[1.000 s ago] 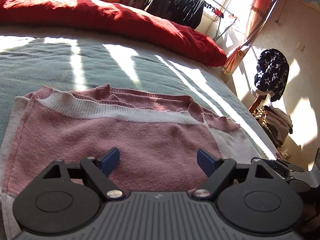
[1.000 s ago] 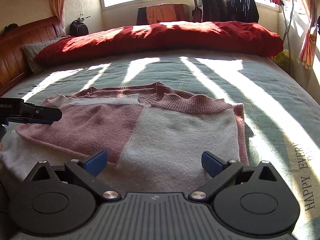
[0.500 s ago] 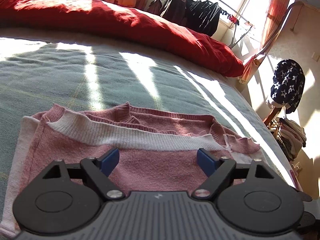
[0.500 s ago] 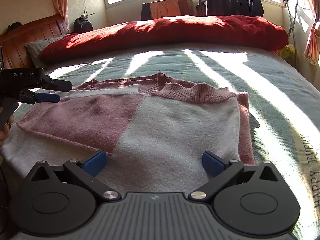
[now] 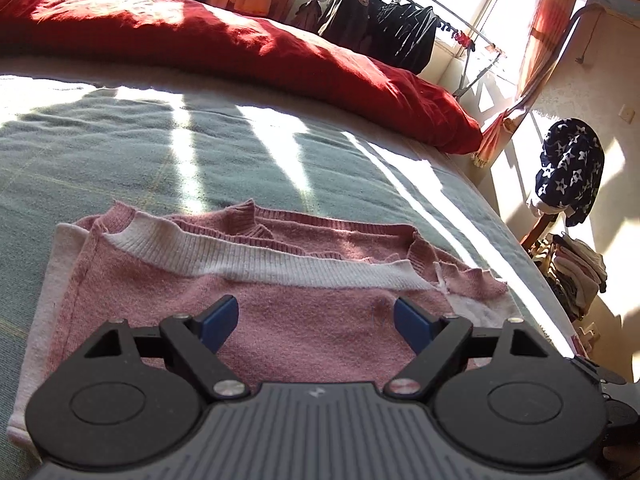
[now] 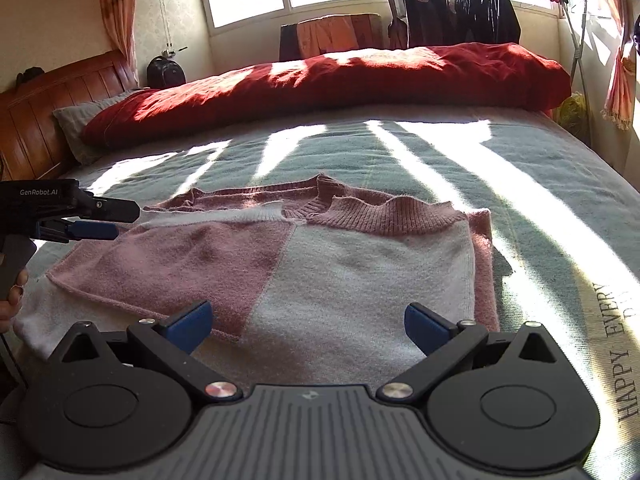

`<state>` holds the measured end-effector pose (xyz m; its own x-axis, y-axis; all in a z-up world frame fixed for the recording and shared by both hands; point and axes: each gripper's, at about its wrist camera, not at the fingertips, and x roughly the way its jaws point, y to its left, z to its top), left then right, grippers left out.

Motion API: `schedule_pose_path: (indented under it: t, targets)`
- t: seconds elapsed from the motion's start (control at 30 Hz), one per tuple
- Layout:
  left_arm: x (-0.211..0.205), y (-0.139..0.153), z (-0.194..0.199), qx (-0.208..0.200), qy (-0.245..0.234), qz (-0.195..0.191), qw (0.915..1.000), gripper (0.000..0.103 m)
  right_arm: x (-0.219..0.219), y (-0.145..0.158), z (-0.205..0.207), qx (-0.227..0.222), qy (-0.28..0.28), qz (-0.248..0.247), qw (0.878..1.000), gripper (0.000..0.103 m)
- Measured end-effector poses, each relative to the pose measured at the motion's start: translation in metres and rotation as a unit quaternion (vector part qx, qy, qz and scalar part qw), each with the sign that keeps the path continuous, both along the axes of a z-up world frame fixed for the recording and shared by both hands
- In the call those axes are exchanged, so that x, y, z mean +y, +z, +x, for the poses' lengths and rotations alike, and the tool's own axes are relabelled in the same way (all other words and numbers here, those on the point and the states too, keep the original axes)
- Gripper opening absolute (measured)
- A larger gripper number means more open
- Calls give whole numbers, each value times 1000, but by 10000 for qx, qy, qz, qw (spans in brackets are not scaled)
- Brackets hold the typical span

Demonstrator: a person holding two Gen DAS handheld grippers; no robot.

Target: Fold clothes

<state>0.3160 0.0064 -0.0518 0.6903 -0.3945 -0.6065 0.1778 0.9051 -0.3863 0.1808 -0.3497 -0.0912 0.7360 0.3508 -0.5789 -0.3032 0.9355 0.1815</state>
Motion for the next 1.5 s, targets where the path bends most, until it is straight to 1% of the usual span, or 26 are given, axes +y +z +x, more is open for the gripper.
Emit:
schedule_pose_path:
  t: [0.03,0.1,0.17,0.23,0.33,0.4,0.47,0.6,0.77,0.8,0.87,0.97,1.07,1.13,1.23,1.3,1.37,1.5]
  targets:
    - [-1,0,-4,18,-8,0,10000,85,-1,1,0,-18,-55,-28,10000,103]
    - [-3,-6,-14,114,9,-40,9999,85,-6,-1,2,87,-220,-128,9996,103]
    - [0,-20,-20,378,28,-266,9989,88,-13,-6,3,214,-304,-95,9993,103]
    - [2,-22,-27,356,97,-263,9990,88,-15,-5,-1,244,-329,-34,9992,103]
    - [4,-10,-39,222,185,-305,9991,89,-10,5,-13,124,-288,-115,9994,103]
    - [4,-2,-46,144,167,-286,9993,89,-7,7,-19,117,-247,-116,9996,103]
    - [1,3,-54,117,145,-119,9998,89,-4,10,-26,110,-206,-117,9997,103]
    - [0,3,-68,162,97,133,9997,89,3,15,-39,96,-124,-118,9998,103]
    - [15,-11,-81,379,312,104,9987,89,19,8,-50,232,139,-119,9996,103]
    - [20,-16,-83,508,417,100,9978,89,23,6,-51,264,172,-134,9994,103]
    - [28,-22,-88,601,500,0,9969,89,28,-1,-52,396,224,-146,9989,103]
    - [38,-18,-96,506,499,-177,9973,89,33,-7,-55,469,220,-233,9984,103]
    - [47,-12,-99,380,589,-264,9972,89,38,-6,-57,482,200,-228,9984,103]
    - [48,-11,-99,364,597,-343,9970,89,44,0,-58,422,282,-196,9985,103]
    - [45,-20,-98,443,473,-379,9972,89,57,6,-61,315,484,-227,9981,103]
    - [43,-28,-99,514,412,-379,9971,89,66,5,-61,339,547,-288,9975,103]
    - [43,-31,-101,487,384,-388,9973,89,72,0,-60,419,588,-365,9967,103]
    - [47,-23,-106,407,355,-414,9977,89,78,-14,-58,618,526,-417,9958,103]
